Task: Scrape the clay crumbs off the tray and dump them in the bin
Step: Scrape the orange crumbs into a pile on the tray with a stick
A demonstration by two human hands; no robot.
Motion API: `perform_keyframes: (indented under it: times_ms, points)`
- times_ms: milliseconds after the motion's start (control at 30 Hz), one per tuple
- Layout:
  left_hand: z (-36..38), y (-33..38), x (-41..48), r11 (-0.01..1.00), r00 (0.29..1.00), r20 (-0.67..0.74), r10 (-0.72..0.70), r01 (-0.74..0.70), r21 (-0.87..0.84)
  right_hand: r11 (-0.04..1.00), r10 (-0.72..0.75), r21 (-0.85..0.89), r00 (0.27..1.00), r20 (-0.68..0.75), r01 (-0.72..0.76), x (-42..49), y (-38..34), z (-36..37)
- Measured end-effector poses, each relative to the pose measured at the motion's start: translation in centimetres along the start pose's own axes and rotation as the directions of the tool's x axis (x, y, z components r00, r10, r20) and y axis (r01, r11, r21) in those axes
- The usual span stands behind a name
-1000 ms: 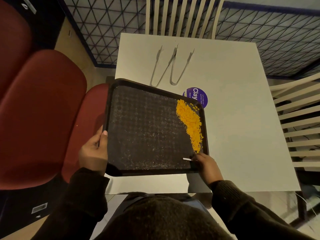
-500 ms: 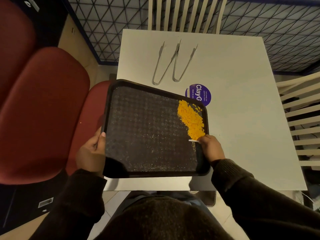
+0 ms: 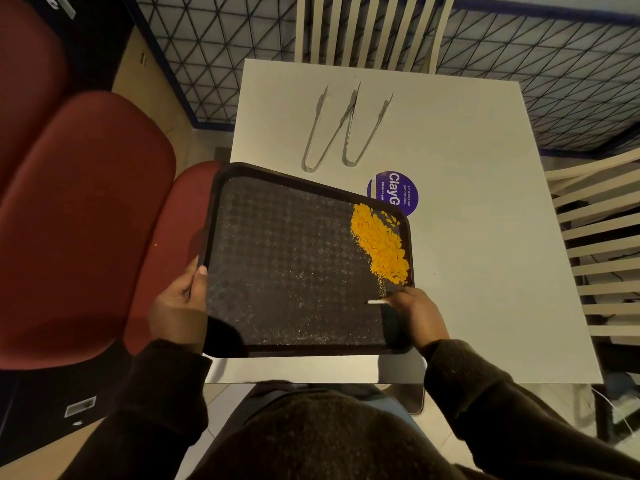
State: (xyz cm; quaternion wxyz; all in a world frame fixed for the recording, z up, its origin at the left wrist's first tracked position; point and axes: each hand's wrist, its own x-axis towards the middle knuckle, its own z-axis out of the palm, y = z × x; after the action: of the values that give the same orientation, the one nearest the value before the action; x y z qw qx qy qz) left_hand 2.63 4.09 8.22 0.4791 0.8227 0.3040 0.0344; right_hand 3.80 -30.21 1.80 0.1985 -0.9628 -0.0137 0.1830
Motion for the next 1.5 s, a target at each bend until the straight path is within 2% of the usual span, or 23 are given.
perform_keyframes:
  times_ms: [133, 267, 433, 567, 700, 767, 867, 900, 1000, 1133, 1300, 1500]
  points:
    - [0.1, 0.0, 0.0, 0.999, 1.000, -0.010, 0.009, -0.009, 0.033, 0.999, 0.032, 0.015, 0.997, 0.069, -0.033, -2.0, 0.1, 0.8]
    - [0.1, 0.3, 0.2, 0.997, 0.999, -0.042, 0.011, -0.008, 0.083, 0.996, 0.076, 0.041, 0.997, 0.013, -0.076, -1.0, -0.6, 0.6]
    - [-0.1, 0.6, 0.2, 0.991, 1.000, -0.006, 0.024, -0.023, 0.130, 0.992, 0.116, 0.052, 0.988, -0.100, -0.112, 2.7, -1.0, 0.0]
    - [0.1, 0.8, 0.2, 0.992, 1.000, -0.022, 0.014, -0.011, 0.128, 0.989, 0.127, 0.088, 0.985, -0.121, -0.116, 3.3, -1.9, -1.1]
    - [0.1, 0.9, 0.4, 0.994, 1.000, -0.024, 0.004, -0.002, 0.111, 0.993, 0.094, 0.074, 0.993, -0.065, -0.090, 1.2, -1.7, -1.5]
    - [0.1, 0.8, 0.5, 0.995, 1.000, -0.022, 0.016, -0.013, 0.101, 0.986, 0.132, 0.103, 0.991, 0.030, -0.134, 0.0, -1.8, -1.5]
    - [0.1, 0.7, 0.5, 0.997, 1.000, -0.025, 0.009, -0.007, 0.076, 0.990, 0.106, 0.080, 0.987, 0.121, -0.116, -1.5, -1.6, -0.8]
    - [0.1, 0.7, 0.4, 0.997, 1.000, -0.024, 0.007, -0.005, 0.081, 0.991, 0.100, 0.075, 0.989, 0.111, -0.108, -1.6, -1.3, -0.4]
    - [0.1, 0.6, 0.4, 0.996, 1.000, -0.012, -0.001, 0.002, 0.089, 0.967, 0.149, 0.205, 0.988, 0.030, -0.152, -0.9, -0.8, 0.1]
    - [0.1, 0.6, 0.4, 0.993, 0.999, -0.035, 0.006, -0.002, 0.119, 0.966, 0.174, 0.206, 0.983, -0.066, -0.157, 0.9, -0.8, 0.3]
    - [0.2, 0.8, 0.2, 0.994, 0.999, -0.041, 0.003, 0.001, 0.108, 0.922, 0.278, 0.299, 0.958, -0.064, -0.248, 3.1, -0.9, -0.4]
    - [0.3, 1.0, 0.0, 0.992, 0.999, -0.054, -0.004, 0.011, 0.129, 0.912, 0.326, 0.293, 0.941, -0.095, -0.287, 1.8, 0.3, 0.7]
